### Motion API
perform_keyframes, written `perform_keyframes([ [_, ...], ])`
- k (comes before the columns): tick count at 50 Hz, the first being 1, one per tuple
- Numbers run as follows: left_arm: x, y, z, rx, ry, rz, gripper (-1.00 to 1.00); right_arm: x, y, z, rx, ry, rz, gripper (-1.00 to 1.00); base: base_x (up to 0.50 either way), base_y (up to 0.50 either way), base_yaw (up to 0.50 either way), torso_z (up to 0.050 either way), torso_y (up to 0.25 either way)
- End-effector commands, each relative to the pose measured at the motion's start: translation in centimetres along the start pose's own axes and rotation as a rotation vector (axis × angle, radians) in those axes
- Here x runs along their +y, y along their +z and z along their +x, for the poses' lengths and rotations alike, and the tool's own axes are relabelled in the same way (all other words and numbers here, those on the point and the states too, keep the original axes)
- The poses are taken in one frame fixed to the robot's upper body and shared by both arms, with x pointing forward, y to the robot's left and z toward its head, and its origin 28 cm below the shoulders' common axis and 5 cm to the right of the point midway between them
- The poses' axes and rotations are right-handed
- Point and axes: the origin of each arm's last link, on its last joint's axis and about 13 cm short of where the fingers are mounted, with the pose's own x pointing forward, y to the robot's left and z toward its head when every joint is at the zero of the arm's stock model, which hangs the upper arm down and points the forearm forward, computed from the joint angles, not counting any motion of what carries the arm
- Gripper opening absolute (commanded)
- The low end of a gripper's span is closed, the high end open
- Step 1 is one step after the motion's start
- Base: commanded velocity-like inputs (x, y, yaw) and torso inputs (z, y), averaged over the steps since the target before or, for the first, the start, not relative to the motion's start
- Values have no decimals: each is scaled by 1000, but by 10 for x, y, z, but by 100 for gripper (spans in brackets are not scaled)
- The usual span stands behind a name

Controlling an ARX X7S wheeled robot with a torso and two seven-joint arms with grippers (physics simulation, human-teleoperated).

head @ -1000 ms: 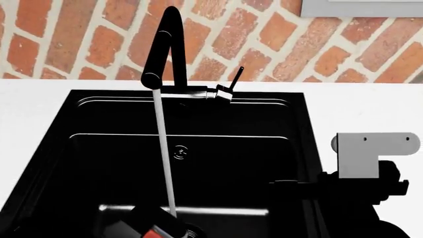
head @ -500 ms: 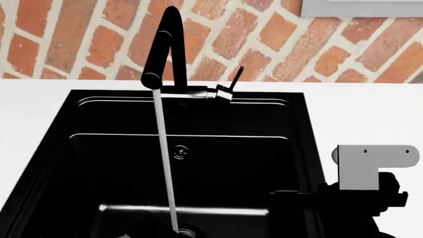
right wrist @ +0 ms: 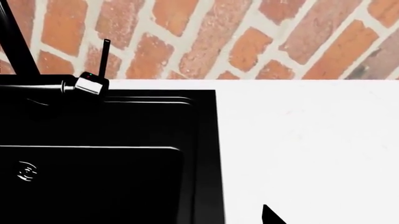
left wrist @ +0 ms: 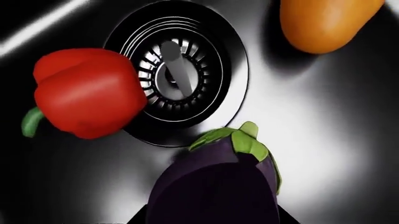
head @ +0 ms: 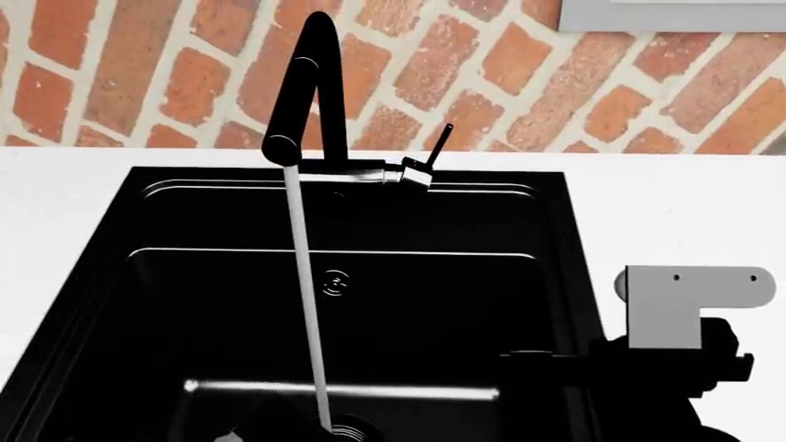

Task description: Pick the eggplants and mangos from the sink and place them in one bowl. Place the bell pepper in the other bowl. Then turn off the sink faucet.

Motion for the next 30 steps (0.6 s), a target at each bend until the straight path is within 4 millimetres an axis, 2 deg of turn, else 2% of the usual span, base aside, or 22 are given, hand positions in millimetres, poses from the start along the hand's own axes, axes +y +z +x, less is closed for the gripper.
perform_keyframes([
  [1,-6,4,-19,-83,0,14,-100,1,2,1,-11,10,-2,100,0,0,0,0,0],
  [11,-5,6,-53,-207,8,49,-100,-1,3,-6,-20,4,-4,100,0,0,0,0,0],
  [16,-3,11,-59,-269,-1,42,-100,0,3,-6,-13,20,-9,100,0,0,0,0,0],
  [21,-5,5,-70,-321,0,58,-100,0,9,-9,-21,46,-10,100,0,0,0,0,2],
  [30,2,-3,-85,-433,66,58,-100,-2,14,-14,-29,56,-12,100,0,0,0,0,0],
])
